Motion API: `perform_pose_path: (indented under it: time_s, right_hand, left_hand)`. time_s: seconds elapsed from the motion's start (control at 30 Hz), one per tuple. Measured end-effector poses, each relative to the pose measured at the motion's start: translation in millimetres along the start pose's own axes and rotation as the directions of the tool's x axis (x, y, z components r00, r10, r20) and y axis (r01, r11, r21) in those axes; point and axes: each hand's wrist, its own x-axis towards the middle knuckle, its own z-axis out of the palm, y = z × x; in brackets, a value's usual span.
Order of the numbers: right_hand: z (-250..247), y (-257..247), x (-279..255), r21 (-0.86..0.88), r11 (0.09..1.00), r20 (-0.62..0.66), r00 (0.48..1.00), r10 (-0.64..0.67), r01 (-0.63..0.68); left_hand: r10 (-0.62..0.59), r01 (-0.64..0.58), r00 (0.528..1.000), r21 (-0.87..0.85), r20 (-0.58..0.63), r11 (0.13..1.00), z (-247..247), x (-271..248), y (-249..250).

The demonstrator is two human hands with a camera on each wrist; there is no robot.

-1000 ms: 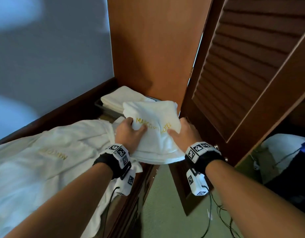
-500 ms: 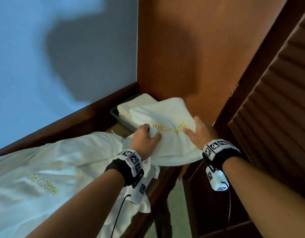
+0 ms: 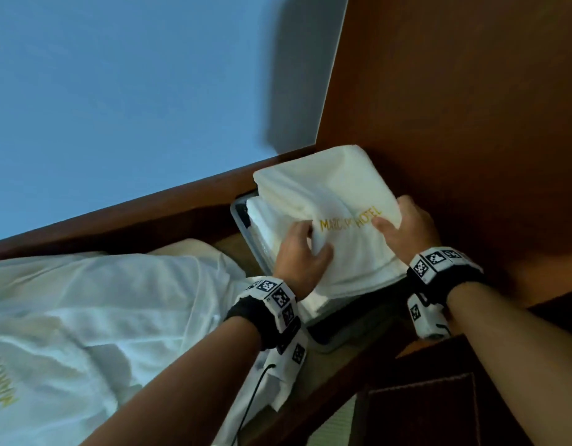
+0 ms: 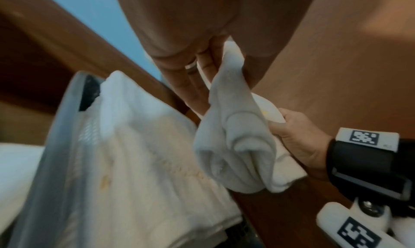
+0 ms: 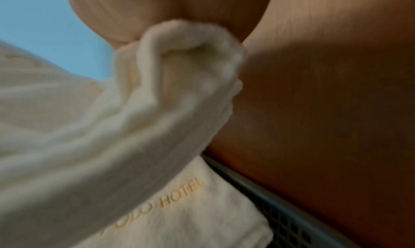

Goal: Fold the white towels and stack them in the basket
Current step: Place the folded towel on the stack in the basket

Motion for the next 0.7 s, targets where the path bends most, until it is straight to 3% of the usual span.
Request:
perform_pose_path:
  time_s: [0.07,0.13,0.17,0.23,0.3,0.43,0.53,0.6,0.7]
  right_hand:
    - [10.9,4.6,18.4,0.079,0.997,-0.009,1.0,-0.013,0.014]
    - [30.3,19.1,32.5,0.093,0.995,0.086,0.996,0.014,-0.022]
    - [42.8,30.0,35.8,0.056,0.997,0.182,0.982,0.047,-0.058]
    - [68.1,54.1,37.5,-0.058,0.987,0.374,0.914,0.159,-0.148]
    - [81.6,70.8,36.7,-0.102,0.972,0.433,0.871,0.234,-0.211]
    - [82.8,82.4,46.4,-0.036,0.984,0.328,0.928,0.179,-0.177]
    - [81.2,82.7,45.3,-0.125,0.984,0.295,0.942,0.159,-0.127]
    - [81.2,74.9,39.4,-0.247,0.969,0.213,0.974,0.075,-0.02]
    - [84.3,55.0,31.9,-0.333,0.917,0.13,0.974,-0.186,0.22]
  left_hand:
    - [-0.043,0.042,0.999,-0.027,-0.03,0.999,4.5,10.4,-10.1]
    - [-0.186,0.185,0.983,-0.055,-0.001,0.981,11.4,14.4,-27.4]
    - [-0.291,0.294,0.955,-0.063,0.054,0.954,15.5,12.0,-37.6]
    - [-0.482,0.498,0.857,-0.054,0.184,0.865,25.4,2.0,-58.5]
    - [-0.54,0.562,0.814,-0.058,0.212,0.825,32.4,-6.5,-70.1]
    - [-0.546,0.564,0.824,-0.129,0.149,0.816,41.3,-6.9,-71.7]
    - [-0.569,0.583,0.808,-0.064,0.153,0.81,40.6,-6.2,-70.0]
    - [-0.5,0.491,0.865,0.149,0.033,0.859,27.9,3.1,-69.0]
    - [-0.191,0.242,0.968,0.423,-0.159,0.873,2.5,33.5,-56.8]
